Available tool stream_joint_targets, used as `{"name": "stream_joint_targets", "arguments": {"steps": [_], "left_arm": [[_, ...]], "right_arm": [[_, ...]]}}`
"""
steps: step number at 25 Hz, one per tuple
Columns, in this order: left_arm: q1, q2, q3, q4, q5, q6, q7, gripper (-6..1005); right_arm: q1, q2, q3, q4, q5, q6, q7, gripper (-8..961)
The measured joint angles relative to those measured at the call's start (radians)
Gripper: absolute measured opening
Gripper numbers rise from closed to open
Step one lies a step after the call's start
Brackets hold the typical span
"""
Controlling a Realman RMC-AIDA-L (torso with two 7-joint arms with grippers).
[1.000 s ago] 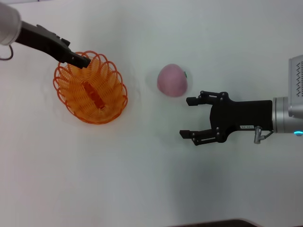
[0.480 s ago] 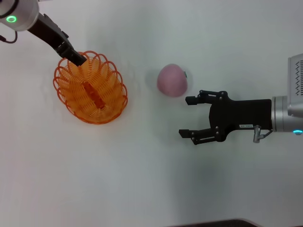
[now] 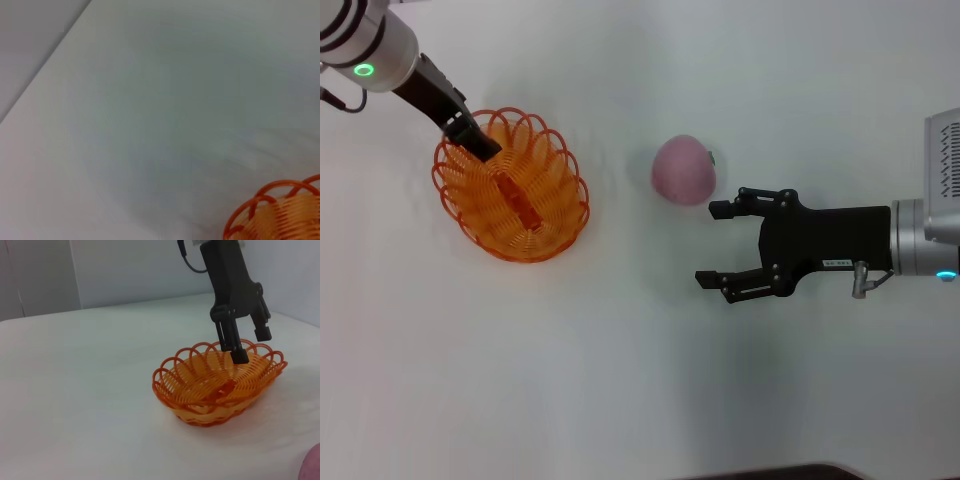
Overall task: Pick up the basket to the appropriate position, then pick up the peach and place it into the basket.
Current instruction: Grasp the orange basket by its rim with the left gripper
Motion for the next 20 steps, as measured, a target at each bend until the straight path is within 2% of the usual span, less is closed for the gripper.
{"name": "stream_joint_targets", "arguments": {"steps": [6, 17, 20], "left_arm": [[0.002, -0.003, 0.015, -0.029, 0.001, -0.032, 0.002, 843], [0.010, -0.026, 0.040, -0.019, 0.002, -0.043, -0.002, 843], [0.011, -0.027, 0.041, -0.016, 0.002, -0.054, -0.018, 795]], "right_arm": [[0.002, 0.000, -0.001, 0.000, 0.000, 0.002, 0.000, 925], [0.008, 0.000, -0.001, 0.015, 0.000, 0.005, -0.004, 924], [0.008, 0.000, -0.001, 0.019, 0.000, 0.005, -0.007, 924]]}}
